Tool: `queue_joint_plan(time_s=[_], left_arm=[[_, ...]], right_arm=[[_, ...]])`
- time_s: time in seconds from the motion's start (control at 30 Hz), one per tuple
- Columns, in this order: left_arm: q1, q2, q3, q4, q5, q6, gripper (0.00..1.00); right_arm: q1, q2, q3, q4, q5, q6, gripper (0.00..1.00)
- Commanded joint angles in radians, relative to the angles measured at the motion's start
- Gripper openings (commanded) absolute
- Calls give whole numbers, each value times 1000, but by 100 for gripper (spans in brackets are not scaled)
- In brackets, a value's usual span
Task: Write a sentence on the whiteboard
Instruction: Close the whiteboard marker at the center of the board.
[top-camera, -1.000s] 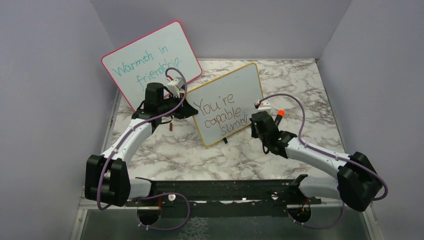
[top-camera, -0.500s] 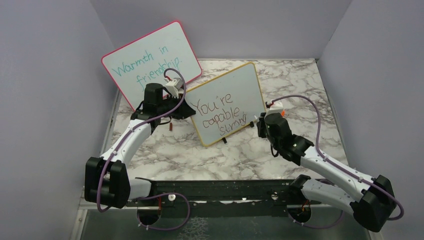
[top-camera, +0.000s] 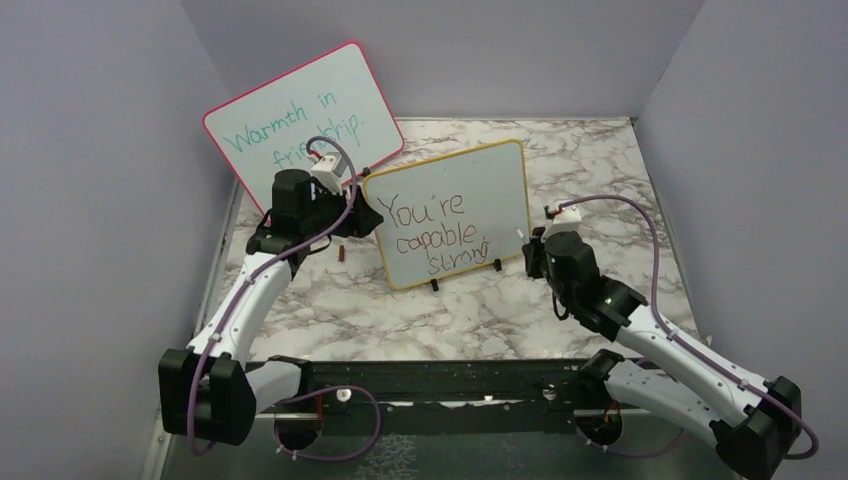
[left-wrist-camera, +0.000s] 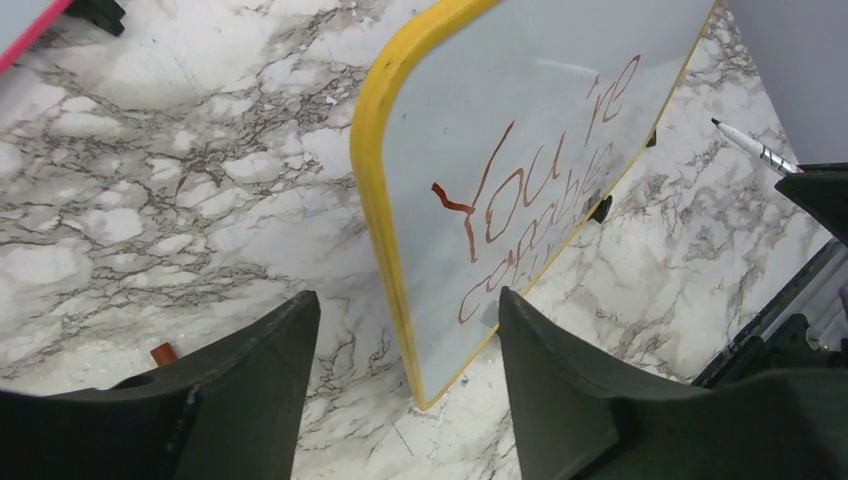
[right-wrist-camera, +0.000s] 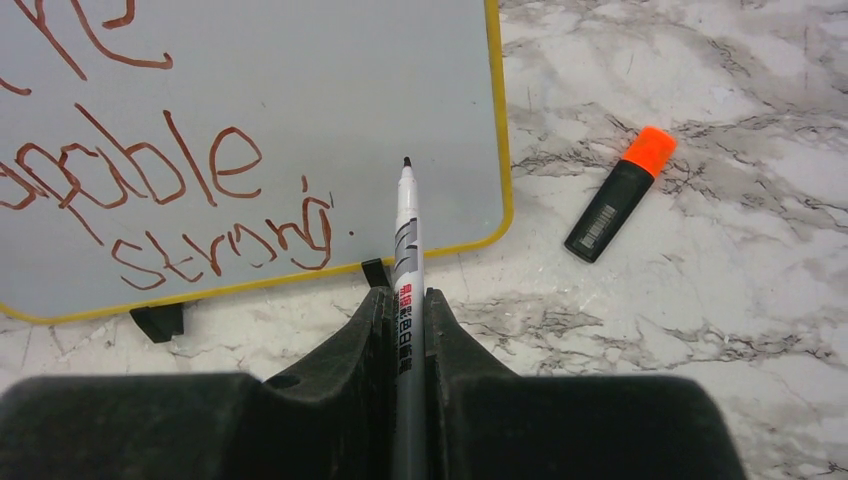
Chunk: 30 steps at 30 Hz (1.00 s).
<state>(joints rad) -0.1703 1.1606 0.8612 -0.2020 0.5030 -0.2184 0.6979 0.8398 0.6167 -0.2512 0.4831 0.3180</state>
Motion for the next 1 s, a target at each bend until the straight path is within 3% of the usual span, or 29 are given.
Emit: queue_joint_plan(time_s=[0.0, 0.07, 0.2, 0.23, 0.3, 0.57, 0.97], left_arm=[[3, -79, 5, -17, -43, -36, 72], [3, -101, 10, -41, -85, -35, 83], [3, -144, 11, -82, -154, -30, 86], [3, -155, 4, -86, -181, -28, 95], [3, -170, -8, -95, -253, -46, 99], [22, -153, -83, -115, -530, -125, 95], [78, 157, -45, -134, -519, -142, 80]], right_arm=[[-5, -41, 44, -43, 14, -22, 1], [-6, -57, 50, -53, 13, -31, 1], [-6, -100, 67, -76, 11, -47, 1], [-6, -110, 71, -83, 11, -54, 1], [-6, -125, 86, -106, 12, -60, 1], [-5, -213, 70, -124, -34, -69, 1], [-5, -292, 47, -105, -76, -61, 1]])
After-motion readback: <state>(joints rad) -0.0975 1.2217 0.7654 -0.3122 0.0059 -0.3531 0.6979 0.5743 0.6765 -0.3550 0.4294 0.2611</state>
